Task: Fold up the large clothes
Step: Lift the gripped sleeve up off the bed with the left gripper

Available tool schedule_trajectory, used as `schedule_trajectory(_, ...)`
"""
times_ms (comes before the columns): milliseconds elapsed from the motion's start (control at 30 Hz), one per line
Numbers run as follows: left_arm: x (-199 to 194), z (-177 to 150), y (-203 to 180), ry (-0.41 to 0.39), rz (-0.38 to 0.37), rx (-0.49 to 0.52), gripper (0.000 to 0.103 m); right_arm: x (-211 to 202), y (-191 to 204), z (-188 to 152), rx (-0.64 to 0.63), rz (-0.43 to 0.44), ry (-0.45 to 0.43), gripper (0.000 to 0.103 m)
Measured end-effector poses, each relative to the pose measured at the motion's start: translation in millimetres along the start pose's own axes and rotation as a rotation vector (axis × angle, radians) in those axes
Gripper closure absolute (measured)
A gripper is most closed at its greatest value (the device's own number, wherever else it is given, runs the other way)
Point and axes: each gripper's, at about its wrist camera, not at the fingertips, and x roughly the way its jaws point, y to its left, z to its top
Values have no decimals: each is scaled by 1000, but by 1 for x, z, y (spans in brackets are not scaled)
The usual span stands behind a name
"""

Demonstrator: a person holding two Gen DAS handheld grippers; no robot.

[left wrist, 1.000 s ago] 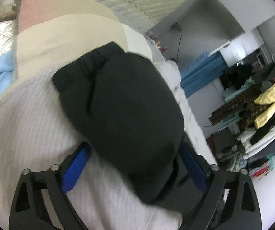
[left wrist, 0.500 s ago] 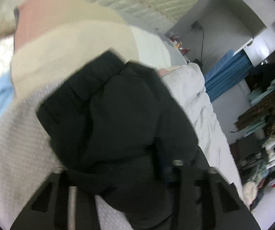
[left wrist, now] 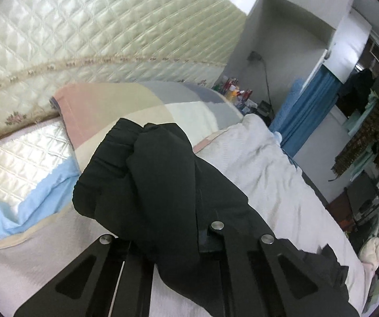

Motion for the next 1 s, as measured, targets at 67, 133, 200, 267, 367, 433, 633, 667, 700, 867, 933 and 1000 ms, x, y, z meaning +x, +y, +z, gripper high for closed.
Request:
schedule_trajectory(67,-23,-1,-12,-19,-12,28,98,-6,0,-1,-18,-3,-16,0)
schedule_trajectory(133,-43,-3,-25,-38,-23,58,98,-14,-2,-1,-36,-13,-43,0)
schedule_trajectory(200,-67,-5,-40,-53,-41,76,99,-20,-6,-1,-39,-15,-58,0)
schedule_trajectory(267,-88,-8,-56,-63,-70,85,99,-27,-13,0,-27,-17,-77,0)
schedule_trajectory(367,-115,-14,-86,-85,-83,130,99,-36,-22,0,-6,-14,-99,0)
schedule_trajectory(433,-135,-20,-113,-106,-95,176,99,-40,-30,2,11,-11,-110,0)
schedule_trajectory(633,-179,-51,-182,-118,-139,241,98,-46,-38,5,-21,17,-125,0)
schedule_trajectory(667,-186,-58,-194,-125,-148,258,98,-47,-39,5,-30,11,-127,0)
schedule_trajectory(700,-196,-67,-210,-138,-155,287,98,-48,-39,4,-47,4,-130,0)
schedule_trajectory(867,-230,-106,-267,-192,-166,347,98,-52,-44,-1,-81,-7,-143,0)
schedule_trajectory(933,-241,-126,-288,-211,-169,388,98,-52,-48,-2,-80,0,-145,0)
schedule_trajectory(1000,-251,-149,-311,-231,-169,445,97,-53,-52,-3,-77,6,-144,0)
